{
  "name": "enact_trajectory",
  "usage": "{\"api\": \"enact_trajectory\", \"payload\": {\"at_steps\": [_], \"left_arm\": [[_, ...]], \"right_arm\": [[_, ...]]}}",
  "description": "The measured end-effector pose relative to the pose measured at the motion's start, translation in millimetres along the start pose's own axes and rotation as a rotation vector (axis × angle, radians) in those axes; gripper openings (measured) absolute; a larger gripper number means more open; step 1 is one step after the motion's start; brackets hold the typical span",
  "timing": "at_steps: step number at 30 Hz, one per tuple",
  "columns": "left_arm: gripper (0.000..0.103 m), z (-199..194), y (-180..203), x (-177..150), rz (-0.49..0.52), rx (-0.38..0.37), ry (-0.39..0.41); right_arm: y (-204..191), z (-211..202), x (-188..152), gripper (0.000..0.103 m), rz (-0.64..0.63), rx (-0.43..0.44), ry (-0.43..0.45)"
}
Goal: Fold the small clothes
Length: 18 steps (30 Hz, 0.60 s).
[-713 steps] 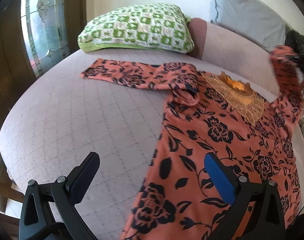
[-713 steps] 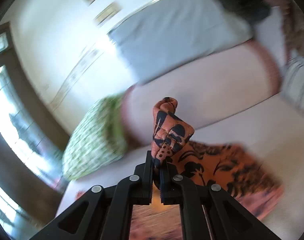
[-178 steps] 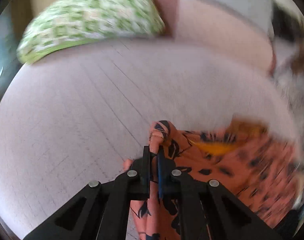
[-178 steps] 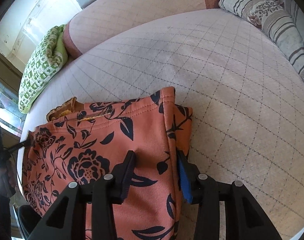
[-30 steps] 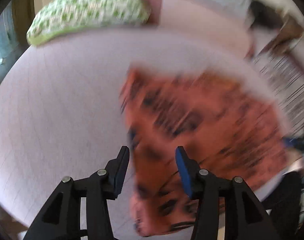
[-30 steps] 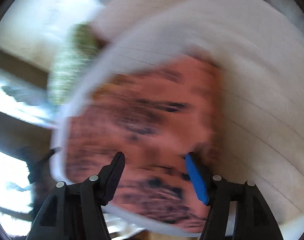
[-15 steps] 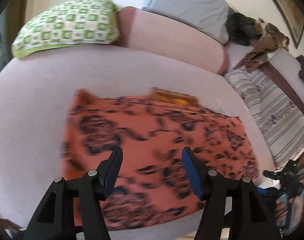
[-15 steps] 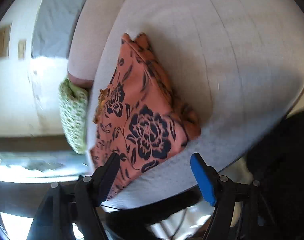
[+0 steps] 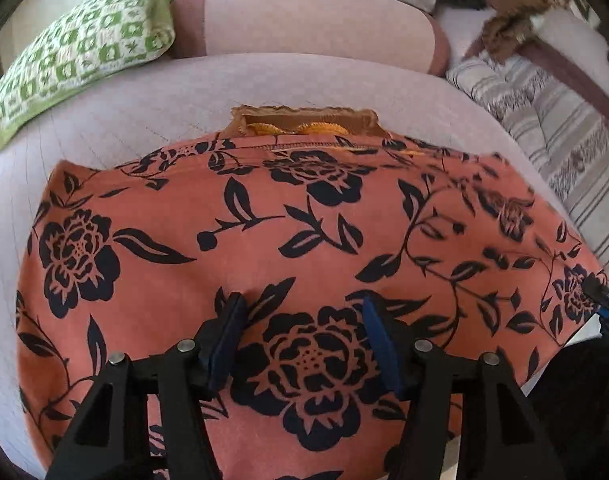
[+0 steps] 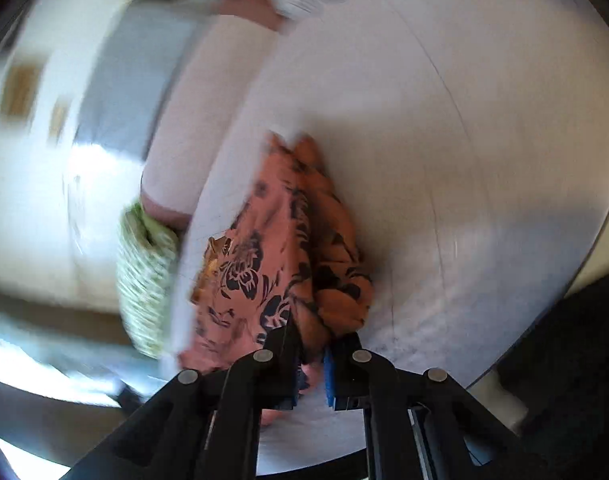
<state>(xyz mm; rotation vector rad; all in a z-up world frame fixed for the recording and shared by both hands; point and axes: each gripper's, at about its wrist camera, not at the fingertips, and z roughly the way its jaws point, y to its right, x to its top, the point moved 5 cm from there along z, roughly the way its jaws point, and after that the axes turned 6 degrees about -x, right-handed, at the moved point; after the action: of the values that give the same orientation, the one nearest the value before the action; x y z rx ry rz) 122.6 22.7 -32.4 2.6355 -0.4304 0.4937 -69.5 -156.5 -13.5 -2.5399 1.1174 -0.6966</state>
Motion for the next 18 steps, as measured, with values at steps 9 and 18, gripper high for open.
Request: {"api": "enact_trajectory", "payload": {"at_steps": [9,18], "left_arm": [[0.062,-15.2,-3.2,15.6,-0.053,-0.049,0.042],[0.066,7.7,-7.4,9.7,-0.059,-0.041,0.016]], "right_arm": [[5.3,-7.9,22.7,0.071,-0.051,-0.023,-0.034],[-29.1,64.0,99.0,0.072,-0.222,-0.012,-0.111]]}}
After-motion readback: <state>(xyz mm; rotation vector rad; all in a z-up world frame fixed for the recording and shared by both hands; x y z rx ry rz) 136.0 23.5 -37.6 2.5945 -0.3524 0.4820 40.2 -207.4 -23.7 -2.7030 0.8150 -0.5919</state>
